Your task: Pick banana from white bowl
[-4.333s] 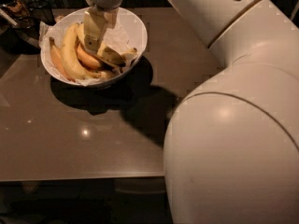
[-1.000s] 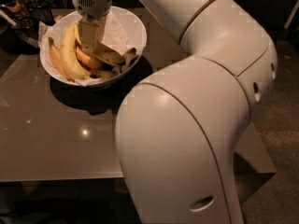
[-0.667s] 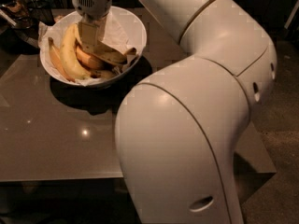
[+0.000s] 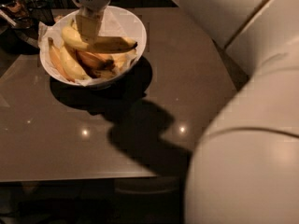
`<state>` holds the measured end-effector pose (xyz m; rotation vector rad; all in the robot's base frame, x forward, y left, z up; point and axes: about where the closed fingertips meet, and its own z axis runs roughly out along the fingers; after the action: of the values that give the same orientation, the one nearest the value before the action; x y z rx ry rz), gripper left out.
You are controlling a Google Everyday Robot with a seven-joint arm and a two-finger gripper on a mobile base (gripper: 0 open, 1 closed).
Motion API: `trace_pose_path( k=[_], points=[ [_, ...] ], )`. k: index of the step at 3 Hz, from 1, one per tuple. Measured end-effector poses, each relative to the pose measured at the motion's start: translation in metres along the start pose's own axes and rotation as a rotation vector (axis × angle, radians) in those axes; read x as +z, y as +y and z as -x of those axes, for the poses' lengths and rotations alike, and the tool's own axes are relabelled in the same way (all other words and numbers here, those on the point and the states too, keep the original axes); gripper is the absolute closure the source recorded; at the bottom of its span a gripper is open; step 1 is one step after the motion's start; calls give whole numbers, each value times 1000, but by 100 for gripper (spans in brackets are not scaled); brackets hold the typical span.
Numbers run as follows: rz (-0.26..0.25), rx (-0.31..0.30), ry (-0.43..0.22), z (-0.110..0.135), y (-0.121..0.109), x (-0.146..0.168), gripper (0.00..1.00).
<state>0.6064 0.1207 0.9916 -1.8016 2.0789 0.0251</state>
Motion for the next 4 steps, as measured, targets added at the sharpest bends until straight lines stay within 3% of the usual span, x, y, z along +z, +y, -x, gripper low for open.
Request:
trace_pose_path(
  k=[1,2,4],
  points=[
    [-65,-64,-34,-7,17,-30,100],
    [-65,-64,-34,-7,17,-30,100],
    [-65,-64,-34,-7,17,-30,58]
  ],
)
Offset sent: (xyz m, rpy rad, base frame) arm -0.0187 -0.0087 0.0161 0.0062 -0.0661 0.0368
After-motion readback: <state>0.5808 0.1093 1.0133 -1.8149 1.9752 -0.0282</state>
